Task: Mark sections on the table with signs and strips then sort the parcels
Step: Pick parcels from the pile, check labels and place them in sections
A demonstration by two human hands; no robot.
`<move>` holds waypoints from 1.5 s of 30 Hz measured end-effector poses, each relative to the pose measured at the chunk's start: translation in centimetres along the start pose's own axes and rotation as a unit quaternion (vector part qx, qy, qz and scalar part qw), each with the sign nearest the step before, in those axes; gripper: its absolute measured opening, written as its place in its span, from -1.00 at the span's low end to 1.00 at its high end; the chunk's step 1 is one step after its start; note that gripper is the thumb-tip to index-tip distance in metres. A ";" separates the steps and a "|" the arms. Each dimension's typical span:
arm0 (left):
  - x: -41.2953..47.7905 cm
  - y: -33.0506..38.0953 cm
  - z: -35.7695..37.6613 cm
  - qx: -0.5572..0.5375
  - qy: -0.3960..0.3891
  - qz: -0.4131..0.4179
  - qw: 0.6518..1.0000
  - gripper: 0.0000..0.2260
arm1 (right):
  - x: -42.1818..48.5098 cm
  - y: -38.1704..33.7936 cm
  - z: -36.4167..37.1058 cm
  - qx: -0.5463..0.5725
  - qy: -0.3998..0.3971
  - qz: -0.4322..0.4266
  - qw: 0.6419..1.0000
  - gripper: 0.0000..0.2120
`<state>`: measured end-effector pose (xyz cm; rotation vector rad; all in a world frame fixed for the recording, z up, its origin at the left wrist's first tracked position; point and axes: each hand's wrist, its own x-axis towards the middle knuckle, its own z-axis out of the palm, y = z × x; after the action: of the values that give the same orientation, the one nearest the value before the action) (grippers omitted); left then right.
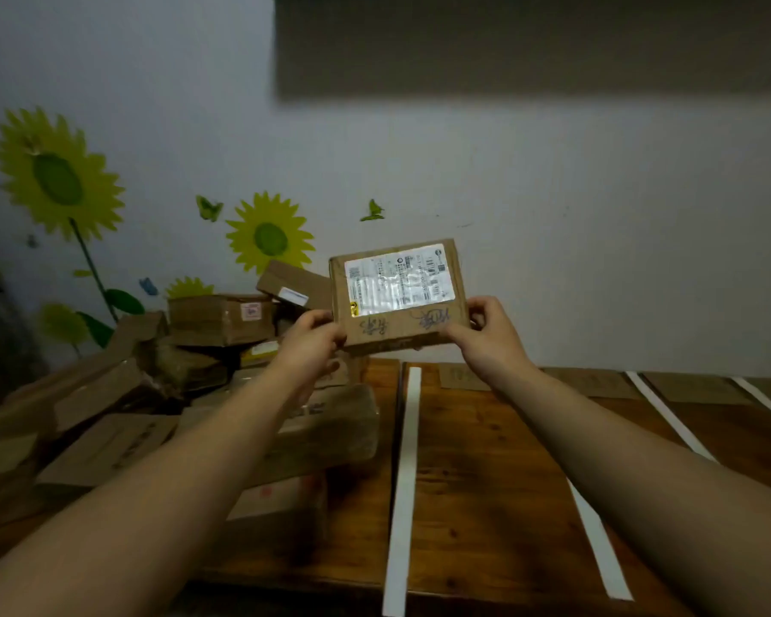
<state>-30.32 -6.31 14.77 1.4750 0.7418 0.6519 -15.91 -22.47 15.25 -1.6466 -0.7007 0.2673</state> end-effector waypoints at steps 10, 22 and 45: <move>-3.4 -1.0 13.6 -0.024 -0.046 0.034 0.998 -0.80 | -1.7 3.0 -13.1 -0.044 0.051 -0.004 0.998 -0.55; -0.7 -0.2 20.1 -0.008 -0.172 -0.021 0.985 -0.66 | -1.5 4.1 -18.9 -0.055 0.119 -0.020 0.991 -0.57; -3.1 -1.4 31.3 -0.013 -0.302 -0.066 0.951 -0.35 | -4.7 8.2 -24.9 -0.112 0.224 0.066 0.966 -0.66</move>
<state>-8.03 -28.41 12.23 1.4766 0.3461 0.0853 -3.71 -45.92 11.64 -1.8864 -0.2851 -0.0966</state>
